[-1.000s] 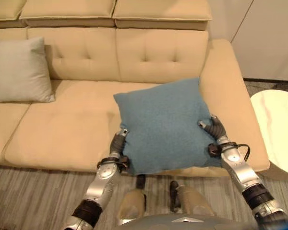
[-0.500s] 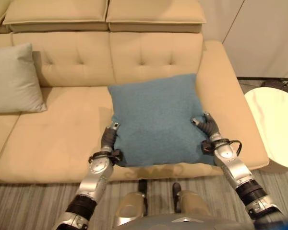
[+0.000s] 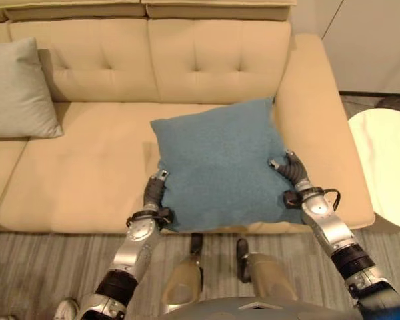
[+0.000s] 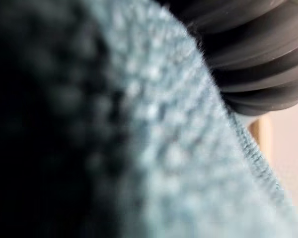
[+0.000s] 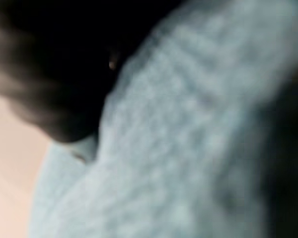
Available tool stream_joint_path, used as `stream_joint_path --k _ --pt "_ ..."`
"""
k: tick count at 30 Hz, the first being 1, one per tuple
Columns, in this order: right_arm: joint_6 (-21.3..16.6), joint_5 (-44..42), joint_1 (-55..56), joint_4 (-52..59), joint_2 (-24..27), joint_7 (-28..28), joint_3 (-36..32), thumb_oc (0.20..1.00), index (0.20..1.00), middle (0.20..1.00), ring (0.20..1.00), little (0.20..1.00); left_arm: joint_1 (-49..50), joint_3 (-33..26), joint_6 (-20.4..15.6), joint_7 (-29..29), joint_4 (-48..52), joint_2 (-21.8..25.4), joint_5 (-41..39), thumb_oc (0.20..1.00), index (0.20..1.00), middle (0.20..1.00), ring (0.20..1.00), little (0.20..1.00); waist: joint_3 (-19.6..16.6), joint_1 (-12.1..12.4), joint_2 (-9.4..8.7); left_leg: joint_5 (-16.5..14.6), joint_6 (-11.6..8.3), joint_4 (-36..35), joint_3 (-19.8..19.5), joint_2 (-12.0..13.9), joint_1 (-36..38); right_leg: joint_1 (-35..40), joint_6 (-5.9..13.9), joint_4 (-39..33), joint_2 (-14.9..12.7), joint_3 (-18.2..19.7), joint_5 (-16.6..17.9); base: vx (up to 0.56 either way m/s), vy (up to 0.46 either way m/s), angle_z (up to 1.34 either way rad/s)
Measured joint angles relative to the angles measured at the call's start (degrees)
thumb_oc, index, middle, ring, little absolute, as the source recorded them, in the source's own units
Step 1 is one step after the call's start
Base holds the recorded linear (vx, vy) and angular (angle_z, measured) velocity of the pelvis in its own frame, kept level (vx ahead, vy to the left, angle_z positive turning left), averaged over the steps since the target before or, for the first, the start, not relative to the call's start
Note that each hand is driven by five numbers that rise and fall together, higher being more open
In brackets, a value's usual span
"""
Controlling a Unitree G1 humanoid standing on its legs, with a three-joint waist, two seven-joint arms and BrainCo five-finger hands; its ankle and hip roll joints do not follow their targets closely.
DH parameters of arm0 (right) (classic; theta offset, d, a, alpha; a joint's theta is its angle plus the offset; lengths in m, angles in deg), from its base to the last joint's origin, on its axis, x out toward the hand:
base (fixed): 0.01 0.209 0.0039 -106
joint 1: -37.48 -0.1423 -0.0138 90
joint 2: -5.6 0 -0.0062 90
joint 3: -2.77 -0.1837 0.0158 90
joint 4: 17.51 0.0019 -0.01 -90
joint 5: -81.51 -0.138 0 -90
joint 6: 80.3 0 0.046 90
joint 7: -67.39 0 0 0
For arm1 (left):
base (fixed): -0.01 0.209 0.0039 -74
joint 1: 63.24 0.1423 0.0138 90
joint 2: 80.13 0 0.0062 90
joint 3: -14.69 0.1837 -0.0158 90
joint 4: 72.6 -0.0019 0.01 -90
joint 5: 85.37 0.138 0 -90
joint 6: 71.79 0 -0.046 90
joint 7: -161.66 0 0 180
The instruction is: Pick up all the scattered cushions and arrange them neatly on the sofa.
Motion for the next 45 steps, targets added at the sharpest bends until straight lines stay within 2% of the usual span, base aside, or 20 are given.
stream_joint_path --k 4,5,6,7,8,10,14,16,19,21,23,24,31,34,39,45 --pt "-0.09 -0.01 -1.48 -0.03 0.13 -0.35 -0.08 0.200 0.200 0.200 0.200 0.200 -1.65 0.02 -0.12 -1.24 0.01 -0.04 0.20 0.200 0.200 0.200 0.200 0.200 0.08 -0.46 0.29 0.39 -0.24 -0.20 -0.07 0.25 0.40 -0.24 -0.43 1.13 0.21 -0.30 -0.59 -0.11 -0.007 0.00" --pt "-0.20 -0.68 -7.15 -3.59 1.00 -1.90 2.81 0.200 0.200 0.200 0.200 0.200 -6.76 3.23 -1.03 -3.56 -3.85 2.16 0.35 0.200 0.200 0.200 0.200 0.200 -0.36 -0.96 0.73 -0.10 -0.51 0.47 0.09 0.19 -2.70 -3.73 -0.08 2.98 -0.06 -0.54 -1.36 -0.06 -0.004 -0.02" --pt "-0.15 -1.19 -12.72 -6.14 0.96 -2.83 3.85 0.200 0.200 0.200 0.200 0.200 -11.81 3.70 -1.07 -4.51 -6.22 3.65 0.35 0.200 0.200 0.200 0.200 0.200 -0.31 -0.94 0.84 0.05 -0.69 0.42 0.32 0.12 -5.59 -7.43 -0.63 4.07 -0.09 -0.38 -0.94 -0.06 -0.004 -0.05" --pt "-0.20 -1.70 -16.12 -7.53 0.79 -3.53 3.60 0.200 0.200 0.200 0.200 0.200 -15.19 3.68 -1.25 -5.53 -7.64 4.32 0.34 0.200 0.200 0.200 0.200 0.200 -0.16 -0.97 1.04 0.07 -0.76 0.27 0.34 0.11 -7.58 -9.59 -0.99 4.17 -0.07 -0.20 0.10 -0.02 -0.003 -0.06" --pt "-0.07 -2.50 -21.42 -11.10 0.92 -4.80 3.81 0.200 0.200 0.200 0.200 0.200 -20.78 4.06 -1.24 -6.79 -10.70 4.89 0.23 0.200 0.200 0.200 0.200 0.200 0.56 -0.89 2.02 1.28 -0.88 0.29 0.07 0.45 -9.81 -11.77 -2.03 4.18 0.43 -0.57 1.66 -0.03 0.000 -0.05" --pt "0.00 -2.82 -21.49 -11.54 0.04 -5.51 4.59 0.200 0.200 0.200 0.200 0.200 -21.78 3.97 -1.90 -7.98 -11.07 4.77 0.24 0.200 0.200 0.200 0.200 0.200 0.76 0.01 2.37 2.70 -0.88 0.28 0.12 0.91 -9.36 -11.56 -1.78 4.77 0.94 -0.64 1.23 -0.06 0.010 -0.05" --pt "-0.11 -2.79 -28.16 -16.31 0.68 -6.90 8.77 0.200 0.200 0.200 0.200 0.200 -27.00 6.15 -2.86 -9.18 -16.12 6.73 0.11 0.200 0.200 0.200 0.200 0.200 2.24 -0.35 2.94 3.41 -1.85 0.42 0.29 0.84 -10.64 -13.79 -1.42 5.64 0.86 -0.52 0.82 -0.02 0.017 -0.06" --pt "-0.03 -2.78 -30.97 -18.55 0.71 -7.05 9.72 0.200 0.200 0.200 0.200 0.200 -28.42 6.40 -2.96 -9.37 -17.10 7.11 0.09 0.200 0.200 0.200 0.200 0.200 2.31 -0.13 2.79 3.40 -1.86 0.37 0.92 1.17 -12.13 -15.91 -0.82 6.17 0.95 -0.18 0.48 -0.01 -0.017 -0.13" --pt "-0.03 -2.79 -33.13 -21.08 0.34 -7.20 10.30 0.200 0.200 0.200 0.200 0.200 -29.88 7.09 -2.98 -9.42 -18.55 7.02 -0.13 0.200 0.200 0.200 0.200 0.200 2.81 -0.15 2.69 3.86 -1.87 0.37 1.67 1.20 -13.64 -17.65 -1.31 6.51 1.11 0.15 0.87 -0.01 -0.032 -0.08" --pt "-0.01 -2.81 -36.03 -26.70 0.11 -7.45 11.63 0.200 0.200 0.200 0.200 0.200 -33.81 10.28 -3.13 -9.37 -24.09 7.03 -0.36 0.200 0.200 0.200 0.200 0.200 2.95 -0.23 2.52 3.95 -2.01 0.37 1.61 1.32 -14.63 -18.68 -1.28 6.58 1.14 0.12 0.85 0.00 0.000 0.00" --pt "0.29 -2.82 -38.00 -28.15 0.20 -7.65 12.32 0.200 0.200 0.200 0.200 0.200 -36.01 10.91 -3.12 -9.39 -25.60 7.20 -0.55 0.200 0.200 0.200 0.200 0.200 3.17 -0.31 2.26 4.18 -2.13 0.34 1.68 1.30 -15.94 -20.28 -1.27 6.90 1.14 0.15 0.91 0.00 -0.004 -0.03" --pt "0.53 -2.83 -39.75 -29.06 0.24 -7.79 12.62 0.200 0.200 0.200 0.200 0.200 -38.05 11.04 -3.13 -9.39 -26.59 7.37 -0.60 0.200 0.200 0.200 0.200 0.200 4.92 -0.41 1.80 4.25 -2.16 0.35 1.78 1.24 -15.98 -20.49 -1.34 7.08 1.20 0.30 0.97 -0.01 -0.014 -0.06" --pt "0.57 -3.89 -45.94 -32.74 0.22 -8.72 13.54 0.200 0.200 0.200 0.200 0.200 -46.66 12.87 -3.18 -9.52 -32.41 8.15 -0.75 0.200 0.200 0.200 0.200 0.200 7.84 -0.57 -0.09 4.56 -2.39 1.42 1.76 1.32 -19.67 -24.58 -1.23 8.79 1.23 0.53 1.02 -0.01 -0.044 -0.02" --pt "0.57 -3.94 -49.20 -34.52 0.64 -9.27 15.25 0.200 0.200 0.200 0.200 0.200 -50.25 14.85 -3.19 -10.09 -35.04 8.38 -0.78 0.200 0.200 0.200 0.200 0.200 8.32 -0.60 -0.28 4.78 -2.66 1.48 1.34 1.25 -21.13 -26.18 -1.23 9.43 1.12 0.38 0.99 0.00 -0.046 0.04" --pt "0.55 -3.94 -53.48 -34.79 1.15 -10.95 15.21 0.200 0.200 0.200 0.200 0.200 -54.94 15.27 -3.34 -10.66 -35.90 9.34 -0.85 0.200 0.200 0.200 0.200 0.200 8.32 -0.59 -0.27 6.03 -3.09 1.41 0.42 1.07 -24.92 -30.67 -1.30 11.47 0.72 -0.12 1.03 0.01 -0.016 0.08" --pt "0.44 -3.15 -57.42 -32.86 1.97 -15.30 14.99 0.200 0.200 0.200 0.200 0.200 -56.94 13.21 -4.00 -16.37 -31.37 10.02 -0.21 0.200 0.200 0.200 0.200 0.200 8.41 -0.01 -0.08 6.52 -3.23 0.19 0.05 1.00 -28.01 -35.11 -1.52 13.09 0.53 -0.39 1.14 0.03 -0.023 0.03"
